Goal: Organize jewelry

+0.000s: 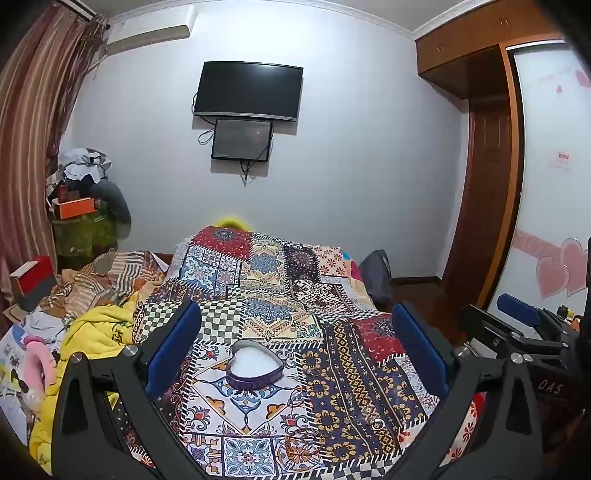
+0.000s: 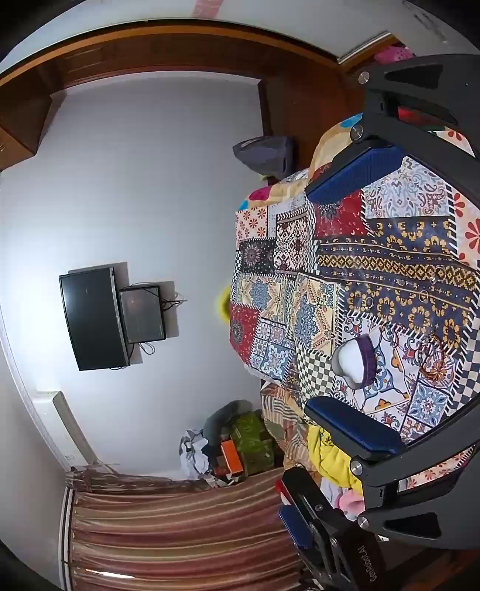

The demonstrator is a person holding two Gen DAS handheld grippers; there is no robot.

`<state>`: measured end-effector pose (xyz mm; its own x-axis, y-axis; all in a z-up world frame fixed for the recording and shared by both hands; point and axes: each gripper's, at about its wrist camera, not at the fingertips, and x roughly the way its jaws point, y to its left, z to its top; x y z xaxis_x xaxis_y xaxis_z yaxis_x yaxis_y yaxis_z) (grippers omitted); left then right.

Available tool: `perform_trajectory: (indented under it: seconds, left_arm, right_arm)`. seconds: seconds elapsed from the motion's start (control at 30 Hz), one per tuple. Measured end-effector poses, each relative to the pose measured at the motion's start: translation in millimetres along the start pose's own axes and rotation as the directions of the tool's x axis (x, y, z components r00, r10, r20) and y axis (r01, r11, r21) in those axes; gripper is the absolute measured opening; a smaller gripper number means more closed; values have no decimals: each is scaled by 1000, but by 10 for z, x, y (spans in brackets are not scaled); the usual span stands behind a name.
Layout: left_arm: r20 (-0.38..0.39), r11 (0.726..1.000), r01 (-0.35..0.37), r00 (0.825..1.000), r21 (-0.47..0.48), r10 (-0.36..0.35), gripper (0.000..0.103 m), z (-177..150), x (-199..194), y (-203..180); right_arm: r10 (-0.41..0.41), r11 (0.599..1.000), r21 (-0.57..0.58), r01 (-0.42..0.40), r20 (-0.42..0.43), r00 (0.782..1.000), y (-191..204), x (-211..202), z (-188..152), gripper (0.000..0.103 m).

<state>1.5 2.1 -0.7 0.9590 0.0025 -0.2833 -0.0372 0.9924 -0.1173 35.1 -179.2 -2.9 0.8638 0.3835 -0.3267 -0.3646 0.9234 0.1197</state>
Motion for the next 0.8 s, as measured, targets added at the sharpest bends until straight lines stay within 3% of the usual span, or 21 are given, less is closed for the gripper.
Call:
perform_trajectory:
  seconds: [0.8]
  left_arm:
    - [3, 1000, -3, 1000, 10, 2, 103, -17, -10, -37]
  right_arm:
    - [-2, 1000, 2, 2, -5, 1000, 0, 38, -25, 103]
